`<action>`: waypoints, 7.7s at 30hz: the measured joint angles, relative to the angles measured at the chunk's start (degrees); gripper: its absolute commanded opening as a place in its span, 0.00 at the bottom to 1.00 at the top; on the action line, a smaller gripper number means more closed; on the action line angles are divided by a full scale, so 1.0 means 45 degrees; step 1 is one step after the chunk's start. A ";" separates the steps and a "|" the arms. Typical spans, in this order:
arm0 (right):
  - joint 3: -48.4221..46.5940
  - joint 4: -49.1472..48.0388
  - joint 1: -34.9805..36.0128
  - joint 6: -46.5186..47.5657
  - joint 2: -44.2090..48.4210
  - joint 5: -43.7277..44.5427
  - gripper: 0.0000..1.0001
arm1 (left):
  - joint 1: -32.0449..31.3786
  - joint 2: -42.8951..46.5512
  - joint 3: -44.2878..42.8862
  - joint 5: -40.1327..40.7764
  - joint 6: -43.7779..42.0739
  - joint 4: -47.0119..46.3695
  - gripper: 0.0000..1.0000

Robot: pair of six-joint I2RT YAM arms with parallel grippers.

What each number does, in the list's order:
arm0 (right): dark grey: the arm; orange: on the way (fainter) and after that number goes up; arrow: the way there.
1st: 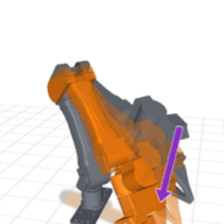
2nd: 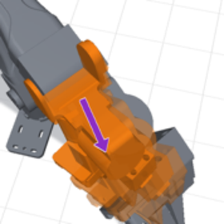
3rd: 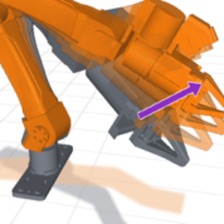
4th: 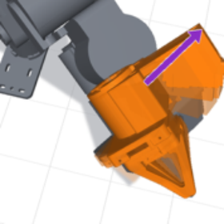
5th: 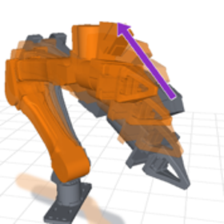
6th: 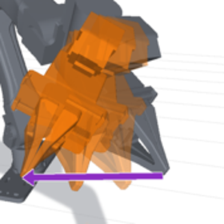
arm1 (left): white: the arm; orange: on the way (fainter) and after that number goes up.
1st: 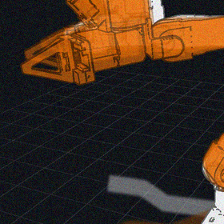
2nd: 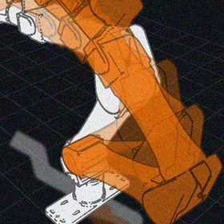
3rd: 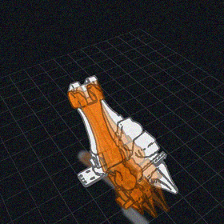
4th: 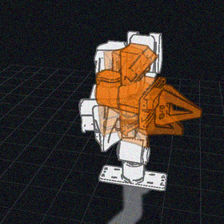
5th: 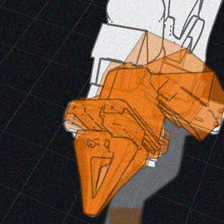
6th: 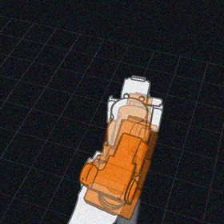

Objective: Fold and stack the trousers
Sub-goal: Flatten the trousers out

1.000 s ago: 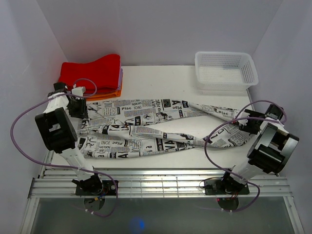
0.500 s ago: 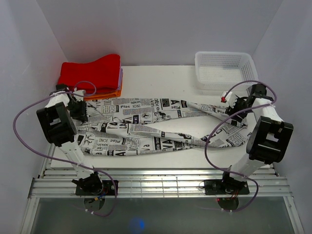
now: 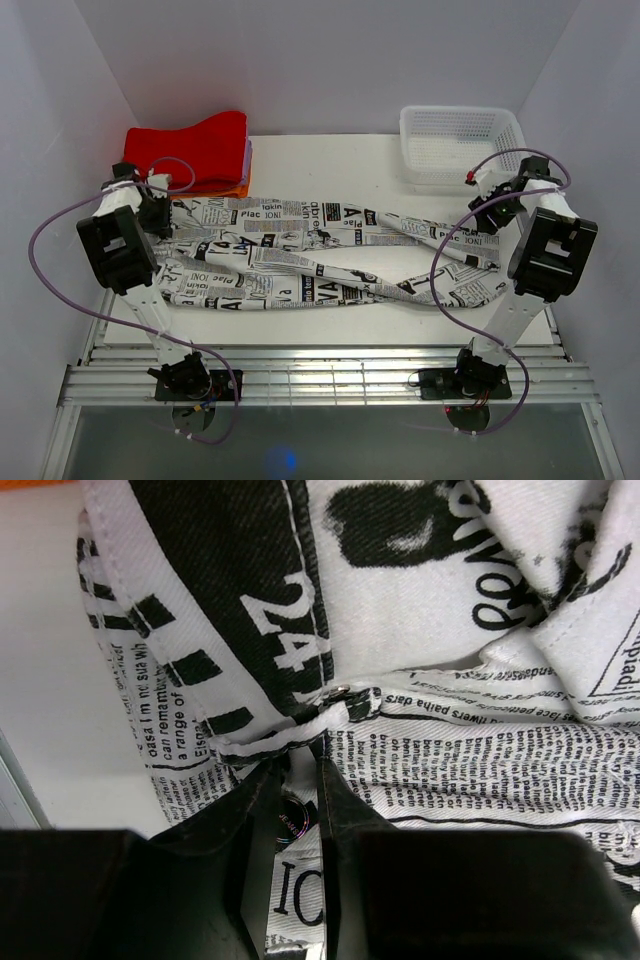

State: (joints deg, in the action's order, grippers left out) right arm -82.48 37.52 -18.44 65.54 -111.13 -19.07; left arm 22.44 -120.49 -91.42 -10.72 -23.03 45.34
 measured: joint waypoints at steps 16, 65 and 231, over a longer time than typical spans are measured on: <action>0.1039 -0.1598 0.0126 -0.0593 -0.0461 0.0835 0.08 | -0.0044 0.0345 0.0583 0.0092 -0.0233 -0.0588 0.29; 0.8990 0.0792 -0.2973 1.0671 0.7407 0.1399 0.08 | 0.0112 0.6042 0.4668 -0.3512 -0.1205 0.1268 0.59; 0.2584 -0.2064 0.1987 -0.2302 0.0602 0.0986 0.40 | 0.0311 0.2599 0.3847 -0.3929 -0.1039 0.0525 0.42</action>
State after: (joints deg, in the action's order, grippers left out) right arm -70.85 28.23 -9.50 55.18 -108.42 -14.63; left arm 23.83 -108.79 -74.11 -28.40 -27.70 47.70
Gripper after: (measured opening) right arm 0.395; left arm 0.436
